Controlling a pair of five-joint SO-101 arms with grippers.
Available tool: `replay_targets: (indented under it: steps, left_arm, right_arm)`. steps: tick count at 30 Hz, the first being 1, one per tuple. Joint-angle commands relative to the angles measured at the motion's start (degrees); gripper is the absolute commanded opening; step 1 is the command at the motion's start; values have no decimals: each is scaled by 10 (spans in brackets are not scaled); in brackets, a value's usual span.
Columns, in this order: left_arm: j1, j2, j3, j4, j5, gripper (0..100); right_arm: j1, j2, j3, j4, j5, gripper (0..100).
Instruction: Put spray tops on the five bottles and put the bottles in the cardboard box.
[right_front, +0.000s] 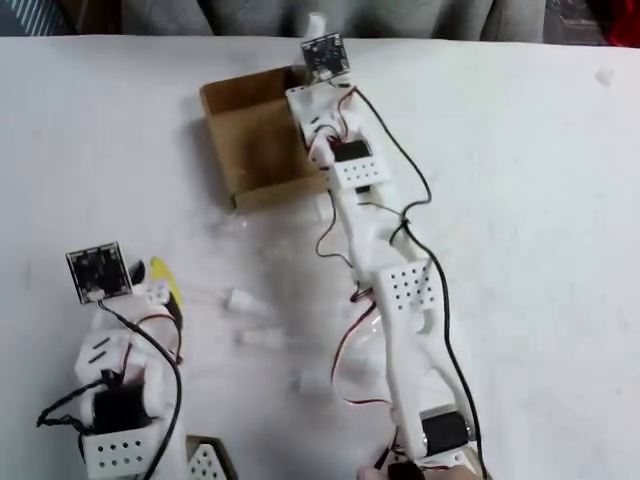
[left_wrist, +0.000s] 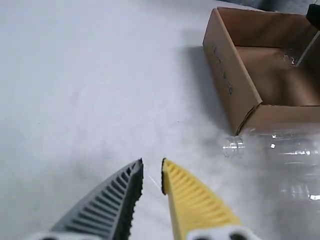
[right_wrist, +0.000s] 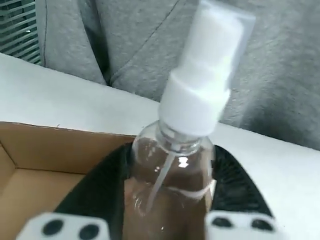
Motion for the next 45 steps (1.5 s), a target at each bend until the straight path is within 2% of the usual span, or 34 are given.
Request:
replay_targets:
  steps: [1,18,24,45]
  left_arm:
    - [7,-7,-2,-19,-7,68]
    - [7,-7,-2,-18,-7,68]
    - [7,-7,-2,-18,-7,68]
    - [7,-7,-2,-22,-8,72]
  right_arm:
    - [3,-13,-25,29,8,216]
    - [-2,-13,-62,43,3,221]
    - [-18,-11,-62,65,3,338]
    - [-20,-27,-69,77,2,343]
